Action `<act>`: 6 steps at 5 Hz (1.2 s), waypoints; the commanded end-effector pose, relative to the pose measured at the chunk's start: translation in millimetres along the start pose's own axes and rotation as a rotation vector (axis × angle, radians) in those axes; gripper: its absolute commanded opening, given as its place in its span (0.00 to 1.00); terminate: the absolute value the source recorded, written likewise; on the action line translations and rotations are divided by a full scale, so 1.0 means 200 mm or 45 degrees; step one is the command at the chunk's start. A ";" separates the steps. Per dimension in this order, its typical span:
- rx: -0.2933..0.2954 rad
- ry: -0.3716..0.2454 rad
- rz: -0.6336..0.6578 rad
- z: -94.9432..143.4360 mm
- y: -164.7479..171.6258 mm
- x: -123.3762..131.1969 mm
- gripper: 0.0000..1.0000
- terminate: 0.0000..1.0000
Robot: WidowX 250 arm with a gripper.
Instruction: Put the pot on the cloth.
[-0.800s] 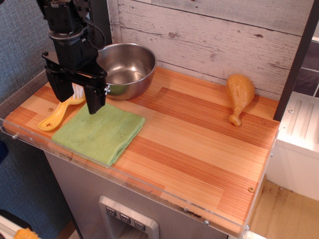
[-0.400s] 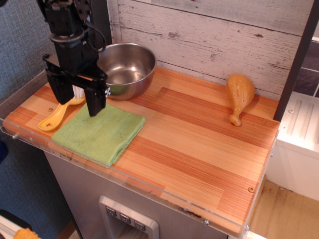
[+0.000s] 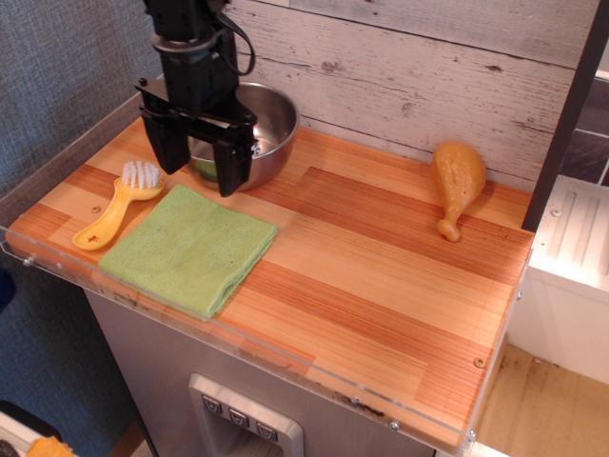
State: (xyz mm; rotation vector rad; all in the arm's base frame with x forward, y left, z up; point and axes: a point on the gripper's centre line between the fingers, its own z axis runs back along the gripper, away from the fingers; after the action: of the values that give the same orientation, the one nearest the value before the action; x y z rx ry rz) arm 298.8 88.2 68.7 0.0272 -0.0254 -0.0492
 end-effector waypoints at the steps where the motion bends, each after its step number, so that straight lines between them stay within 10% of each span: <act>1: 0.053 -0.074 -0.041 0.00 -0.05 0.29 1.00 0.00; 3: 0.080 -0.070 -0.068 -0.09 -0.05 0.43 1.00 0.00; 4: 0.084 -0.024 -0.069 -0.16 -0.05 0.41 0.00 0.00; 6: 0.092 0.025 -0.077 -0.23 -0.05 0.36 0.00 0.00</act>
State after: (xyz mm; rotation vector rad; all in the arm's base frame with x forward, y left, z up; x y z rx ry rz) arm 371.0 73.0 20.0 0.0986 0.0054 -0.1125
